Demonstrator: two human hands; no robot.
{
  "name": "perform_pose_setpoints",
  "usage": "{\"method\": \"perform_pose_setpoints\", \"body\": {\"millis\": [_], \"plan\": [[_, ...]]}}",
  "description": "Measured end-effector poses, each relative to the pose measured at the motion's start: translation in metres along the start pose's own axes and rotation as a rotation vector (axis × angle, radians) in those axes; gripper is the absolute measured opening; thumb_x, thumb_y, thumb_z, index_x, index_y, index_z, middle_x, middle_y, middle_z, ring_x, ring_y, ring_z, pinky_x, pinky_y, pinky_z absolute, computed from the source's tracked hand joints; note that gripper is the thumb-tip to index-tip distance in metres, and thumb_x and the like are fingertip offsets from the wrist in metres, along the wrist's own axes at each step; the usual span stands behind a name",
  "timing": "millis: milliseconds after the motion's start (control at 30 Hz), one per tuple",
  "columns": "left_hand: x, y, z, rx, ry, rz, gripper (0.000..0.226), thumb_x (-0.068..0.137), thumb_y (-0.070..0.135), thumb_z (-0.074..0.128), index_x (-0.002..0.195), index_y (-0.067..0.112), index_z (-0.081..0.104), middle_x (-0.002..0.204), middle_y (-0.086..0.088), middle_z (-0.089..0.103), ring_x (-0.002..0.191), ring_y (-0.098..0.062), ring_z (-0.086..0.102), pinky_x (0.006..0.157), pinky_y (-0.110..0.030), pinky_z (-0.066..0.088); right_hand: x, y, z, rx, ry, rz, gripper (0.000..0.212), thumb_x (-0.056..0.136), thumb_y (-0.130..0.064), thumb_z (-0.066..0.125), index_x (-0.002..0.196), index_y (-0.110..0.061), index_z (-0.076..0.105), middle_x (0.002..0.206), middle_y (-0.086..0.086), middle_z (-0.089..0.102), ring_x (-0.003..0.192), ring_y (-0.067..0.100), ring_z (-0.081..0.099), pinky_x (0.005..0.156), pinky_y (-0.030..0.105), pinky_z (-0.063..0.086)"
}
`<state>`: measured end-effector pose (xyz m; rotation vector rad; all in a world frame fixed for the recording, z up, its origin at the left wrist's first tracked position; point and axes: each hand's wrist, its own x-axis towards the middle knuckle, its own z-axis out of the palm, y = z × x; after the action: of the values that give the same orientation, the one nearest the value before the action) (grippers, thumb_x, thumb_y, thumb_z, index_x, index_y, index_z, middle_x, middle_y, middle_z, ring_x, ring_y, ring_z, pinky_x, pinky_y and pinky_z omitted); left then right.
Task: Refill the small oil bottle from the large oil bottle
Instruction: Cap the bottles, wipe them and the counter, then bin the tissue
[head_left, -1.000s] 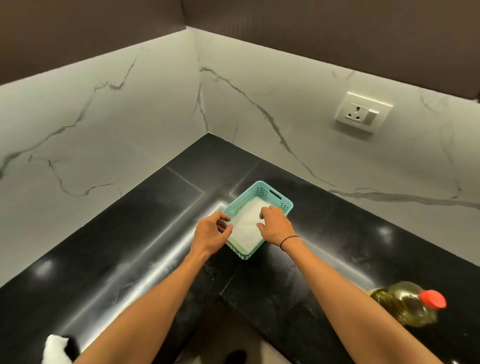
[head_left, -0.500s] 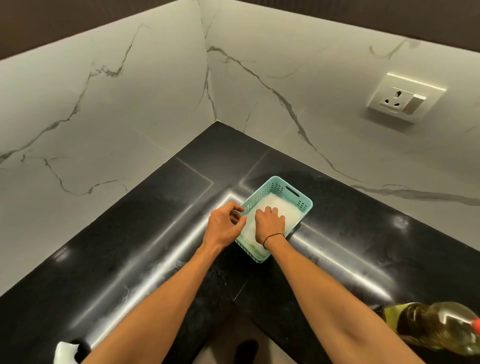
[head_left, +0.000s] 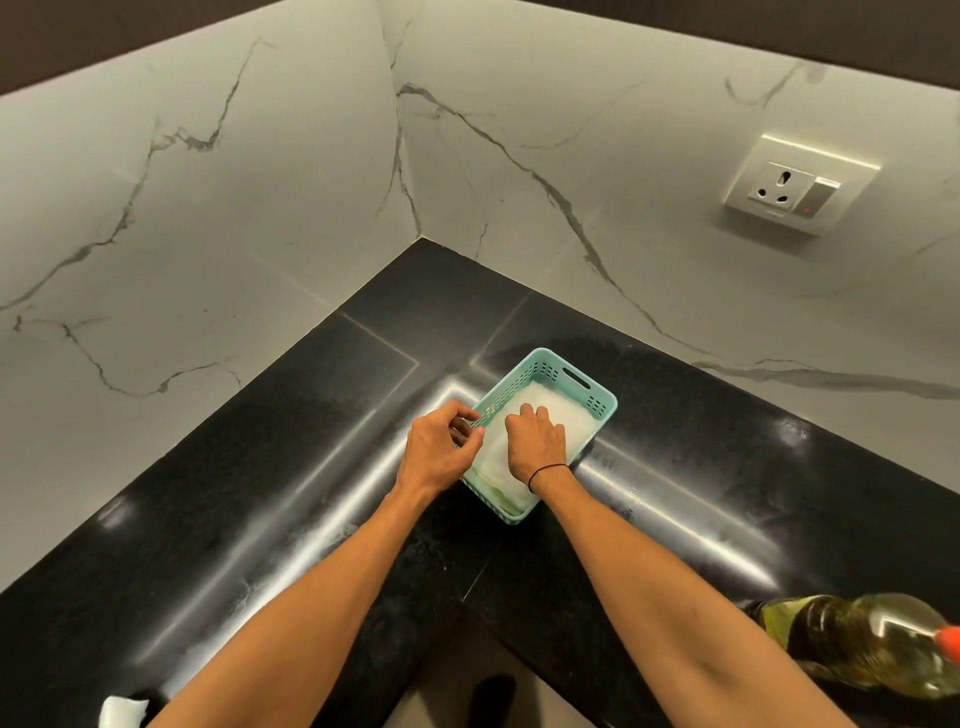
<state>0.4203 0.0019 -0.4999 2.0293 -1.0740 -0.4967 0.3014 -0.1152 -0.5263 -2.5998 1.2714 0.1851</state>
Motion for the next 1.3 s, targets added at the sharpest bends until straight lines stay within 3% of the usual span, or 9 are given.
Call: {"method": "perform_pose_setpoints", "body": {"millis": [233,433,600,733,833,933,1100,1233,1300], "plan": [[0.001,-0.005,0.0,-0.003,-0.005,0.002,0.017,0.089,0.027,0.08,0.104,0.024,0.074,0.084,0.009,0.073,0.075,-0.005,0.07,0.069,-0.021,0.06,0.004,0.011,-0.008,0.217,0.057,0.114,0.017,0.091,-0.003,0.053,0.095,-0.012,0.067,0.112,0.01,0.056,0.11,0.035,0.052,0.085,0.049,0.05],[0.003,-0.002,0.012,-0.004,-0.049,-0.031,0.018,0.091,0.025,0.076,0.109,0.023,0.074,0.086,0.009,0.072,0.077,-0.005,0.071,0.071,-0.026,0.061,0.005,0.027,-0.021,0.535,0.085,0.186,0.011,0.082,-0.013,0.08,0.076,-0.017,0.072,0.096,0.006,0.069,0.091,0.029,0.067,0.08,0.043,0.058],[0.008,0.003,0.03,-0.055,-0.105,-0.112,0.026,0.095,0.031,0.071,0.121,0.025,0.07,0.1,0.007,0.07,0.082,-0.01,0.072,0.07,-0.042,0.067,-0.007,0.042,-0.036,0.762,0.14,0.177,0.012,0.087,-0.008,0.073,0.08,-0.011,0.064,0.073,-0.002,0.062,0.07,0.013,0.056,0.067,0.03,0.047],[0.008,0.013,0.041,-0.1,-0.193,-0.135,0.043,0.098,0.038,0.071,0.138,0.025,0.06,0.12,0.001,0.067,0.093,-0.014,0.072,0.082,-0.047,0.066,-0.019,0.054,-0.043,0.943,0.158,0.197,0.008,0.093,-0.014,0.066,0.087,-0.014,0.062,0.085,0.004,0.066,0.076,0.016,0.059,0.077,0.041,0.055],[0.005,0.027,0.046,-0.172,-0.275,-0.146,0.052,0.101,0.04,0.07,0.147,0.022,0.054,0.13,-0.001,0.061,0.108,-0.019,0.067,0.094,-0.043,0.061,-0.031,0.061,-0.05,1.132,0.174,0.245,0.011,0.098,-0.018,0.063,0.088,-0.021,0.058,0.097,0.008,0.068,0.085,0.019,0.06,0.077,0.04,0.055],[0.001,0.04,0.052,-0.229,-0.329,-0.138,0.043,0.102,0.042,0.068,0.141,0.026,0.059,0.127,0.004,0.061,0.113,-0.017,0.065,0.096,-0.042,0.06,-0.044,0.065,-0.058,1.268,0.24,0.301,0.008,0.102,-0.022,0.057,0.094,-0.02,0.056,0.105,0.012,0.067,0.09,0.023,0.062,0.072,0.04,0.053],[-0.014,0.074,0.065,-0.384,-0.459,-0.12,0.026,0.107,0.036,0.062,0.127,0.021,0.065,0.123,0.0,0.07,0.118,-0.019,0.067,0.089,-0.038,0.064,-0.073,0.076,-0.077,1.484,0.347,0.393,0.006,0.107,-0.019,0.051,0.104,-0.014,0.053,0.107,0.007,0.06,0.093,0.02,0.059,0.081,0.04,0.058],[-0.029,0.107,0.078,-0.494,-0.553,-0.175,0.033,0.108,0.038,0.06,0.136,0.021,0.062,0.129,-0.004,0.07,0.116,-0.023,0.07,0.097,-0.043,0.063,-0.102,0.091,-0.088,1.659,0.396,0.47,0.012,0.108,-0.023,0.052,0.113,-0.012,0.053,0.111,0.01,0.06,0.095,0.022,0.061,0.084,0.042,0.062],[-0.034,0.117,0.087,-0.504,-0.591,-0.187,0.036,0.107,0.039,0.061,0.14,0.023,0.061,0.134,-0.004,0.069,0.119,-0.025,0.069,0.105,-0.05,0.058,-0.119,0.099,-0.093,1.772,0.405,0.513,0.02,0.106,-0.028,0.057,0.116,-0.011,0.055,0.115,0.013,0.063,0.099,0.026,0.063,0.09,0.05,0.062]]}}
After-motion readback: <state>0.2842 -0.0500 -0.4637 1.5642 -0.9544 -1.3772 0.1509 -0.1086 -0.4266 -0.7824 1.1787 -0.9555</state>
